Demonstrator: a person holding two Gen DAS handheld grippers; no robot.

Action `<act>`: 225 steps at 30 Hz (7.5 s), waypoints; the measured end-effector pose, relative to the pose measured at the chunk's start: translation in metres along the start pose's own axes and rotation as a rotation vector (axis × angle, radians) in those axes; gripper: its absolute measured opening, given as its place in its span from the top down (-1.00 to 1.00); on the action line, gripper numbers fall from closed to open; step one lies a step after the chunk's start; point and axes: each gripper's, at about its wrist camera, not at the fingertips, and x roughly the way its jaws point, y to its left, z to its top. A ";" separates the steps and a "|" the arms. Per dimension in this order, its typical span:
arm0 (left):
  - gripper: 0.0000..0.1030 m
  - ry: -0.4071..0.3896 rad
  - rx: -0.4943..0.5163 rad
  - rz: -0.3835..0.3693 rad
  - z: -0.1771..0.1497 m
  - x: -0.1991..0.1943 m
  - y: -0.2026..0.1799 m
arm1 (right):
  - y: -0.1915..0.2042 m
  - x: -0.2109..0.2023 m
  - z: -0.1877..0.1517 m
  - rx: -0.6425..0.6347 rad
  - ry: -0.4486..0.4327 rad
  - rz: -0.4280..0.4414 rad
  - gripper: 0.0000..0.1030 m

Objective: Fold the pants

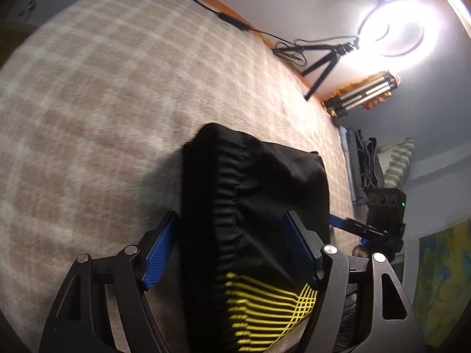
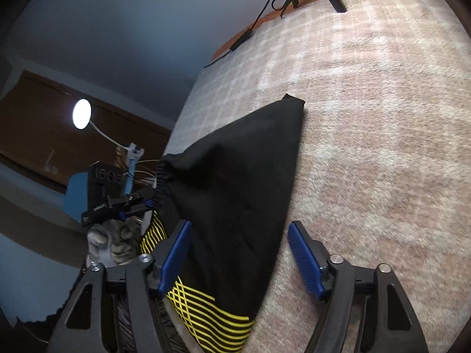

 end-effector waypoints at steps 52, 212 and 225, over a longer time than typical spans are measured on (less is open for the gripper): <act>0.75 -0.127 0.219 0.111 -0.003 0.018 -0.061 | 0.047 -0.003 0.013 -0.176 -0.087 -0.117 0.92; -0.52 -0.308 0.842 0.083 -0.052 0.185 -0.490 | -0.051 -0.462 -0.042 -0.086 -0.790 -0.921 -0.97; -0.57 -0.339 0.856 0.083 -0.086 0.150 -0.478 | -0.010 -0.434 -0.088 -0.077 -0.809 -0.937 -0.99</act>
